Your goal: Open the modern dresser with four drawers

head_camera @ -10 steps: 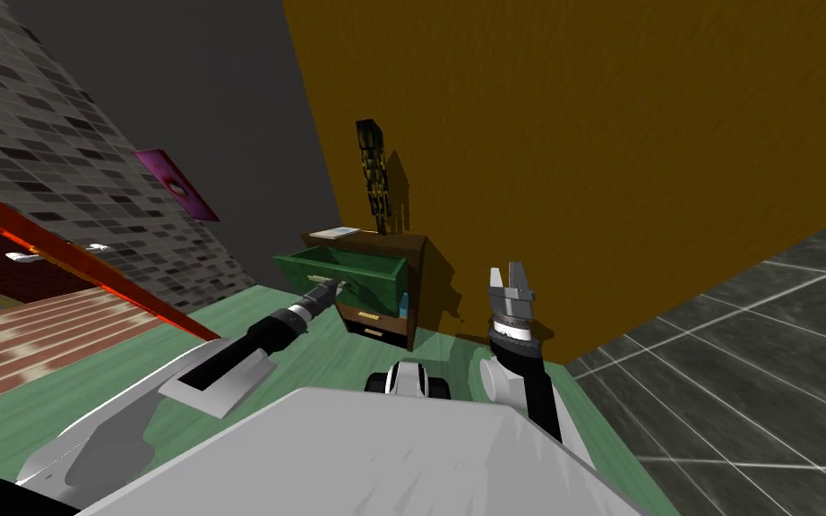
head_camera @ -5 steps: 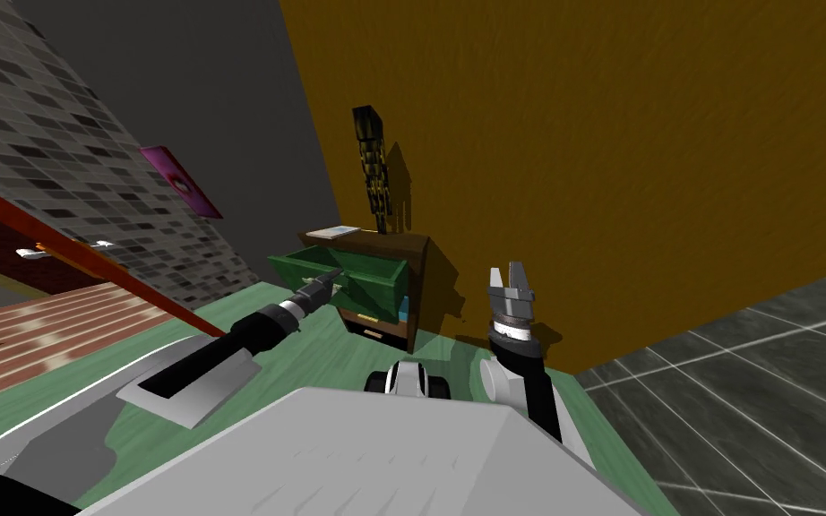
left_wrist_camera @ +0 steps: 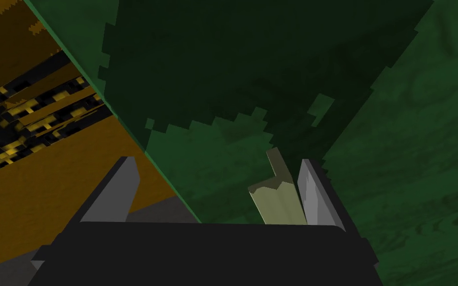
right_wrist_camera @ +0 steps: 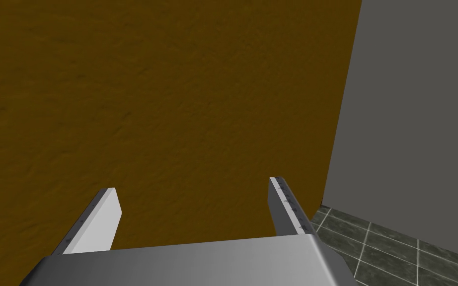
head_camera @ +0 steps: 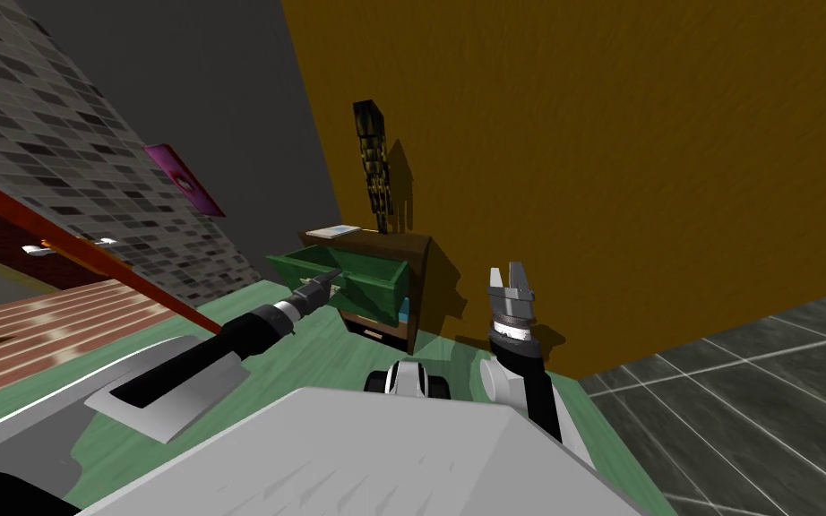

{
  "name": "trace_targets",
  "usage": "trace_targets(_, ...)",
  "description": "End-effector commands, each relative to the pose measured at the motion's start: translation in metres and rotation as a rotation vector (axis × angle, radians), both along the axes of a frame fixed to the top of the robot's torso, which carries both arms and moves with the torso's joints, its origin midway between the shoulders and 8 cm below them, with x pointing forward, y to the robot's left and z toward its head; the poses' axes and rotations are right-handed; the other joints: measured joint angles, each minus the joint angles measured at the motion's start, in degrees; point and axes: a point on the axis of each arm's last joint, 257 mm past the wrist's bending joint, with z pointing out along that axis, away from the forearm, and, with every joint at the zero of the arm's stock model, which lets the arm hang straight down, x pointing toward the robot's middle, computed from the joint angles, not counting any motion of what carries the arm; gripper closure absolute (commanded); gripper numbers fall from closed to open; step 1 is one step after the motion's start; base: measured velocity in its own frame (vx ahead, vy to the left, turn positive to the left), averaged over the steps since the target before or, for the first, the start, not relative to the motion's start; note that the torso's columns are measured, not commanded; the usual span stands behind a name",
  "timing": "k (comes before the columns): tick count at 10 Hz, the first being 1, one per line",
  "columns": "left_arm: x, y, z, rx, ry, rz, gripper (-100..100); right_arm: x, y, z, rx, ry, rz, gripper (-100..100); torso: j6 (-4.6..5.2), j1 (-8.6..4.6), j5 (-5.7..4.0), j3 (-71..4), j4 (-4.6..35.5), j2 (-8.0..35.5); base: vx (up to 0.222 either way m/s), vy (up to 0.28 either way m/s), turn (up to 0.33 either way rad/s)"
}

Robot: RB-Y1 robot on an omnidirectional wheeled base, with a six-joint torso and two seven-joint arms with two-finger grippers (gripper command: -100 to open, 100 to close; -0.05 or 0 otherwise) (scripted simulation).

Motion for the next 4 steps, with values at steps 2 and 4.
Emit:
trace_targets(2,-0.0003,0.0013,-0.0034,-0.002,0.009,0.004,0,0.0,0.0,0.0,0.0,0.0,0.0,0,0.04,0.0,0.07,-0.13,-0.15,-0.24,0.0,0.0,0.0)
trace_targets(4,-0.0005,0.0022,-0.0052,-0.002,0.014,0.006,0,0.0,0.0,0.0,0.0,0.0,0.0,0,0.05,0.04,0.13,-0.17,-0.23,-0.33,0.0,0.0,0.0)
